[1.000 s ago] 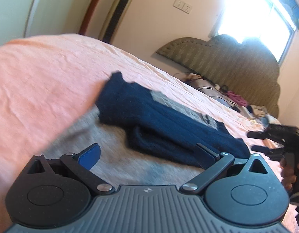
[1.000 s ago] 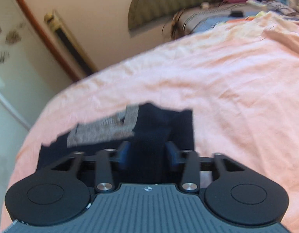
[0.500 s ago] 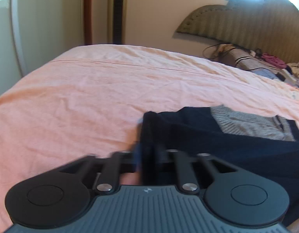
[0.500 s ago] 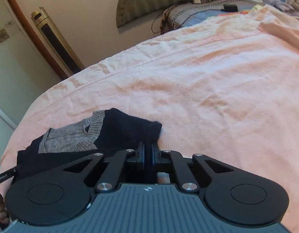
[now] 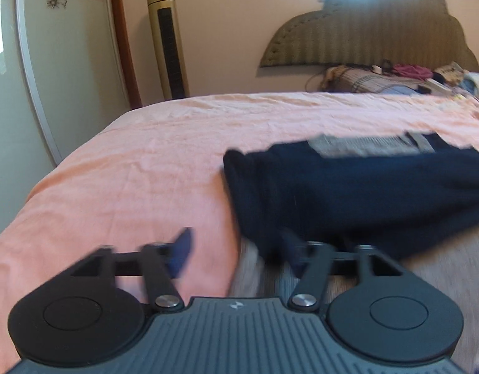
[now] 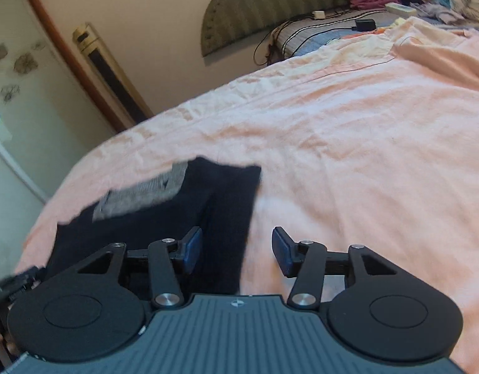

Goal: Fold small clothes

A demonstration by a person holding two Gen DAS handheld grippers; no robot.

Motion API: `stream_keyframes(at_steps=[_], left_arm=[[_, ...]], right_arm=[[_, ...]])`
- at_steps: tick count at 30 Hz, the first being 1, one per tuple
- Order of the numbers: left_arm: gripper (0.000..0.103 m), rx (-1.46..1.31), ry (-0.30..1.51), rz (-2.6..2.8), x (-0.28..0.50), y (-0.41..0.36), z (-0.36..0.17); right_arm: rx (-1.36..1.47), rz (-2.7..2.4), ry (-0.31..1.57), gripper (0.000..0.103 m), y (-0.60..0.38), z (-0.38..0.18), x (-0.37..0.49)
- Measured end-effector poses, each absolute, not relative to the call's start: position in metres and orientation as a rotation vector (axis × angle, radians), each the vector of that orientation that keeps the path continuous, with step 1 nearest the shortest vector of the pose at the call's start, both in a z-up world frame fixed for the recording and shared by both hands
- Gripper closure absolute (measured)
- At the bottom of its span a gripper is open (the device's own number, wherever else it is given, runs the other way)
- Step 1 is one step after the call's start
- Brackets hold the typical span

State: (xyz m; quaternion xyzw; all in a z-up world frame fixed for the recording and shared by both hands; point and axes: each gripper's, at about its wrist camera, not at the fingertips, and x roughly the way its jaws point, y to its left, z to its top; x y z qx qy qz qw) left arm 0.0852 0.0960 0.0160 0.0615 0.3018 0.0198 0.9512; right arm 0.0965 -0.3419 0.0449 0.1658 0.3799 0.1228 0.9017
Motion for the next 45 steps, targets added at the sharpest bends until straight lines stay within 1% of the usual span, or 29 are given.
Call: stream_keyframes(at_steps=[2, 3, 4, 5, 10, 12, 13, 14, 15, 16, 17, 19, 20, 21, 22, 27, 28, 29, 31, 32, 33, 35, 36, 37, 38, 39, 40, 41, 45], left_arm=[[0.033, 0.128, 0.646, 0.029, 0.071, 0.098, 0.009], [0.035, 0.12, 0.653, 0.026, 0.068, 0.098, 0.007], [0.061, 0.114, 0.647, 0.015, 0.065, 0.098, 0.008], [0.1, 0.111, 0.655, 0.002, 0.065, 0.098, 0.01], [0.1, 0.225, 0.658, 0.035, 0.069, 0.102, 0.008], [0.099, 0.202, 0.68, 0.024, 0.061, 0.105, 0.014], [0.099, 0.161, 0.694, 0.01, 0.054, 0.109, 0.017], [0.097, 0.115, 0.716, -0.013, 0.047, 0.113, 0.02], [0.096, 0.057, 0.748, -0.037, 0.039, 0.117, 0.021], [0.094, 0.006, 0.763, -0.044, 0.03, 0.121, 0.021], [0.091, -0.035, 0.766, -0.054, 0.022, 0.123, 0.02], [0.088, -0.109, 0.755, -0.071, 0.006, 0.125, 0.016], [0.088, -0.11, 0.738, -0.059, 0.002, 0.123, 0.014], [0.088, -0.092, 0.723, -0.043, 0.001, 0.12, 0.013], [0.099, -0.063, 0.71, -0.012, 0.002, 0.119, 0.012], [0.099, -0.061, 0.733, -0.011, -0.001, 0.14, 0.018], [0.099, -0.078, 0.744, -0.01, -0.006, 0.144, 0.021], [0.097, -0.102, 0.751, -0.015, -0.013, 0.148, 0.023], [0.09, -0.183, 0.795, -0.053, -0.029, 0.154, 0.021], [0.077, -0.236, 0.802, -0.065, -0.038, 0.157, 0.019], [0.068, -0.287, 0.781, -0.083, -0.05, 0.159, 0.017], [0.024, -0.365, 0.751, -0.137, -0.068, 0.155, 0.014], [0.02, -0.375, 0.742, -0.15, -0.071, 0.15, 0.013], [0.022, -0.352, 0.732, -0.148, -0.073, 0.14, 0.011], [0.032, -0.295, 0.721, -0.13, -0.072, 0.13, 0.011], [0.049, -0.228, 0.72, -0.102, -0.071, 0.122, 0.011], [0.078, -0.184, 0.725, -0.071, -0.068, 0.118, 0.011], [0.097, -0.195, 0.741, -0.065, -0.064, 0.122, 0.012], [0.097, -0.224, 0.763, -0.077, -0.066, 0.145, 0.015]], right_arm=[[0.268, 0.27, 0.814, 0.054, -0.331, 0.038, 0.077], [0.197, 0.263, 0.784, 0.062, -0.322, 0.037, 0.065], [0.15, 0.267, 0.782, 0.071, -0.315, 0.037, 0.058], [0.136, 0.275, 0.785, 0.094, -0.312, 0.037, 0.054], [0.32, 0.218, 0.774, 0.097, -0.347, 0.032, 0.053], [0.358, 0.215, 0.788, 0.091, -0.346, 0.034, 0.044], [0.364, 0.235, 0.795, 0.084, -0.343, 0.037, 0.038], [0.363, 0.261, 0.809, 0.067, -0.34, 0.04, 0.029], [0.356, 0.284, 0.813, 0.041, -0.337, 0.043, 0.02], [0.346, 0.296, 0.804, 0.031, -0.335, 0.045, 0.009], [0.345, 0.297, 0.811, 0.029, -0.333, 0.045, 0.003], [0.34, 0.303, 0.816, 0.034, -0.326, 0.042, -0.007], [0.305, 0.306, 0.81, 0.047, -0.32, 0.041, -0.011], [0.272, 0.291, 0.814, 0.088, -0.316, 0.041, -0.011], [0.285, 0.283, 0.824, 0.095, -0.32, 0.039, -0.009], [0.431, 0.248, 0.828, 0.098, -0.355, 0.033, -0.016], [0.432, 0.242, 0.836, 0.098, -0.354, 0.036, -0.02], [0.439, 0.242, 0.841, 0.088, -0.352, 0.039, -0.026], [0.445, 0.276, 0.846, 0.059, -0.347, 0.045, -0.043], [0.438, 0.294, 0.845, 0.035, -0.345, 0.047, -0.052], [0.431, 0.305, 0.847, 0.026, -0.342, 0.047, -0.062], [0.412, 0.323, 0.843, 0.025, -0.335, 0.046, -0.075], [0.386, 0.329, 0.837, 0.026, -0.33, 0.046, -0.078], [0.365, 0.322, 0.831, 0.028, -0.326, 0.047, -0.08], [0.35, 0.313, 0.831, 0.05, -0.323, 0.048, -0.079], [0.36, 0.304, 0.862, 0.093, -0.325, 0.045, -0.075], [0.39, 0.304, 0.872, 0.095, -0.33, 0.043, -0.073], [0.4, 0.31, 0.864, 0.097, -0.336, 0.041, -0.074], [0.46, 0.29, 0.835, 0.097, -0.354, 0.036, -0.085]])
